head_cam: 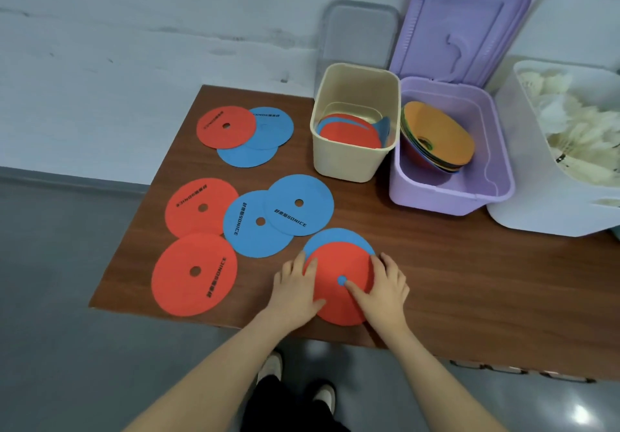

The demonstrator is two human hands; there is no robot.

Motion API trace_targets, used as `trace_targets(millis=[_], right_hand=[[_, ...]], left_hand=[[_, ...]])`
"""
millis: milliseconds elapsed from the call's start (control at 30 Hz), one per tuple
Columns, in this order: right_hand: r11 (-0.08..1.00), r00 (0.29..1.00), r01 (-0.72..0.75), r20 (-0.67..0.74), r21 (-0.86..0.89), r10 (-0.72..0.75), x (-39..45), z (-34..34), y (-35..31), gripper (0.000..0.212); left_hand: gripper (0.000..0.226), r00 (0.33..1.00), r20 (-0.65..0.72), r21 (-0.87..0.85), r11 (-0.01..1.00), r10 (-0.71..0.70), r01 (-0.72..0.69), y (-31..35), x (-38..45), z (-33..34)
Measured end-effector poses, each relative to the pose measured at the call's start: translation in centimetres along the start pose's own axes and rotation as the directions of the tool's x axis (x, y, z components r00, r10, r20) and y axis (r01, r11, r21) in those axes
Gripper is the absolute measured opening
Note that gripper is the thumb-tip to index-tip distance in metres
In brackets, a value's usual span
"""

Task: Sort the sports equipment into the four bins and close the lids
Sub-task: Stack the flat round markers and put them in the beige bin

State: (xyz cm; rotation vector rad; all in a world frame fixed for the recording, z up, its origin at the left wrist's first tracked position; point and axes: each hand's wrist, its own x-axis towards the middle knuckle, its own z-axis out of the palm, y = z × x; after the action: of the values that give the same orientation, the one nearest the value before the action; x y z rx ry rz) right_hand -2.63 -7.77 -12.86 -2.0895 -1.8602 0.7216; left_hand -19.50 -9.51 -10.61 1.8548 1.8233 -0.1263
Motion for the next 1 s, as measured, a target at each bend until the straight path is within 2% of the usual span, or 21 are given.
trace_targets(millis=[100,167,233,300,433,533,600,733,800,900,1000], right_hand=[[0.998,0.997,-0.059,-0.053,-0.001,0.059,-0.1,0.0,0.0,0.087],[0.994,0.990,-0.113,-0.084,-0.007,0.112,-0.4,0.1,0.1,0.093],[0.997,0.994,-0.079,-0.077,-0.024,0.077,-0.9,0.2,0.4,0.090],[0.999,0.999,-0.030,-0.041,-0.032,0.028,-1.2,0.4,0.7,0.093],[0.999,0.998,0.047,0.034,-0.019,-0.046,-1.5,0.5,1.3,0.098],[0.997,0.998,0.049,0.024,0.061,-0.050,-1.3,0.2,1.2,0.093],[0.997,1.000,0.023,0.011,0.079,-0.024,-0.5,0.0,0.8,0.086],[0.994,0.994,-0.109,-0.029,-0.019,0.109,1.0,0.4,-0.4,0.082],[0.992,0.992,-0.126,-0.009,0.011,0.126,1.3,0.6,-0.7,0.080],[0.985,0.988,-0.154,0.025,0.078,0.153,1.7,0.3,-0.6,0.078],[0.980,0.990,-0.141,0.011,0.143,0.140,1.5,0.0,-0.7,0.076]], left_hand=[[0.089,1.000,0.001,-0.020,1.000,0.020,-0.020,-0.3,0.1,0.0],[0.100,0.998,0.035,-0.007,0.999,0.049,-0.049,-0.3,0.1,0.1],[0.114,0.993,0.077,0.043,0.995,0.085,-0.089,-0.3,-0.1,0.7],[0.118,0.992,0.070,0.095,0.989,0.106,-0.112,-0.4,-0.2,1.3],[0.100,0.993,-0.011,0.087,0.990,0.114,-0.113,-0.5,0.0,1.5],[0.091,0.994,-0.057,0.063,0.994,0.097,-0.094,-0.9,0.6,0.9],[0.093,0.996,-0.058,0.034,0.997,0.074,-0.072,-1.0,1.0,0.5],[0.097,0.998,-0.036,-0.037,0.998,0.045,-0.046,-0.5,1.3,0.2],[0.089,0.999,-0.051,-0.124,0.992,0.014,-0.020,-0.5,1.3,0.2],[0.075,0.993,-0.119,-0.153,0.988,-0.008,-0.011,-0.9,1.3,0.4],[0.083,0.989,-0.149,-0.187,0.982,-0.021,-0.007,-1.3,1.7,0.1]])
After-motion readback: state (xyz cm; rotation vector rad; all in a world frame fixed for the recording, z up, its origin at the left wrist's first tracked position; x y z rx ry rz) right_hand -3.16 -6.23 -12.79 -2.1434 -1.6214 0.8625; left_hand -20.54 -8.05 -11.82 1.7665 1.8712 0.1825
